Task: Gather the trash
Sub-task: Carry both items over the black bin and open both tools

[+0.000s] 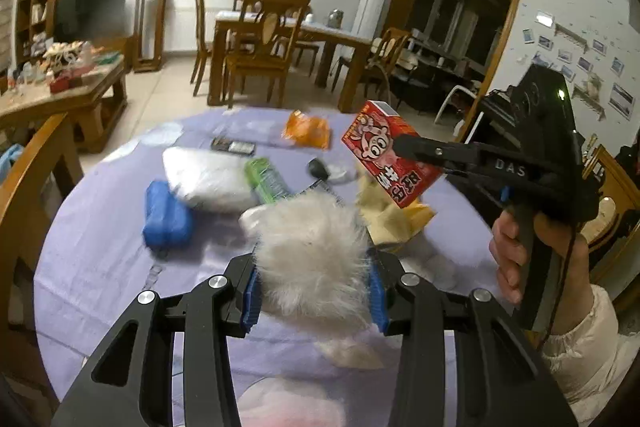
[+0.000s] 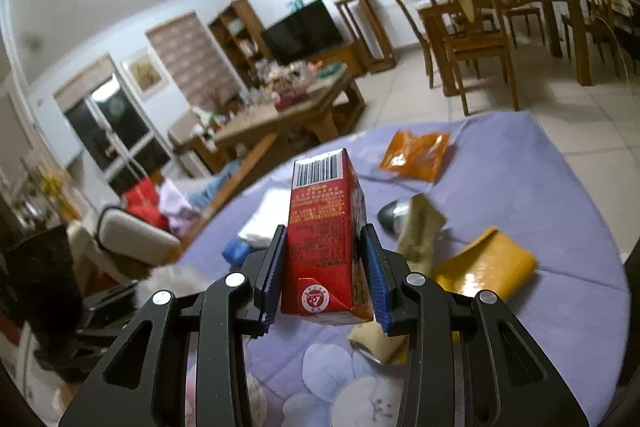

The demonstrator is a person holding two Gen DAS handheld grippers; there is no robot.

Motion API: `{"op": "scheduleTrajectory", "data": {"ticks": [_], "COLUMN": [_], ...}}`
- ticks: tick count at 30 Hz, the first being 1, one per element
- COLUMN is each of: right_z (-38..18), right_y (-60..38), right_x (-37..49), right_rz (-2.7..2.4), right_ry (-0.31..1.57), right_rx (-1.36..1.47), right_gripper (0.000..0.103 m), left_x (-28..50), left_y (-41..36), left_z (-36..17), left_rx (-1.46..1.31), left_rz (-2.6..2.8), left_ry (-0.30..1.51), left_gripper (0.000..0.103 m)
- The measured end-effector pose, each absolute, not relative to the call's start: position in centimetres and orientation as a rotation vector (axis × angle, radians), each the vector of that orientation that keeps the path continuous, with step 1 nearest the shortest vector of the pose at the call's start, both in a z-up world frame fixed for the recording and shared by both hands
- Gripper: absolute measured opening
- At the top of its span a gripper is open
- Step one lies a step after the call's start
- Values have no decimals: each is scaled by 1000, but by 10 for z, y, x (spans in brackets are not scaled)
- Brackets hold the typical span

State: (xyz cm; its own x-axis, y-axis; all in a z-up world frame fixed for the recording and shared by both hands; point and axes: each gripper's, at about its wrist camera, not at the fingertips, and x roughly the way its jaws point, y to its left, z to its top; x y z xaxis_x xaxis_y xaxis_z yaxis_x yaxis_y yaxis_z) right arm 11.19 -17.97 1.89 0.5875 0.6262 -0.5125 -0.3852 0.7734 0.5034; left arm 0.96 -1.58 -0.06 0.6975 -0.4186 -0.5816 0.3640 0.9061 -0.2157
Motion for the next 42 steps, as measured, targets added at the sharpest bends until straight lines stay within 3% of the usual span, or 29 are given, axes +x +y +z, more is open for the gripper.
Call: {"op": "scheduleTrajectory", "data": {"ticks": [19,42], "right_z": [43,-36], "right_y": [-391,-566], "right_x": [58,13], "right_rz": [364,-57], "right_ry": [531,450], "right_rx": [548,656], "right_gripper": [37,37], "left_x": [43,87], "left_y": [-182,-374], "left_z": [25,-6], "left_rx": [-7,52], "left_rz": [-702,-886], "left_ry": [610,688], "left_gripper": [42,42]}}
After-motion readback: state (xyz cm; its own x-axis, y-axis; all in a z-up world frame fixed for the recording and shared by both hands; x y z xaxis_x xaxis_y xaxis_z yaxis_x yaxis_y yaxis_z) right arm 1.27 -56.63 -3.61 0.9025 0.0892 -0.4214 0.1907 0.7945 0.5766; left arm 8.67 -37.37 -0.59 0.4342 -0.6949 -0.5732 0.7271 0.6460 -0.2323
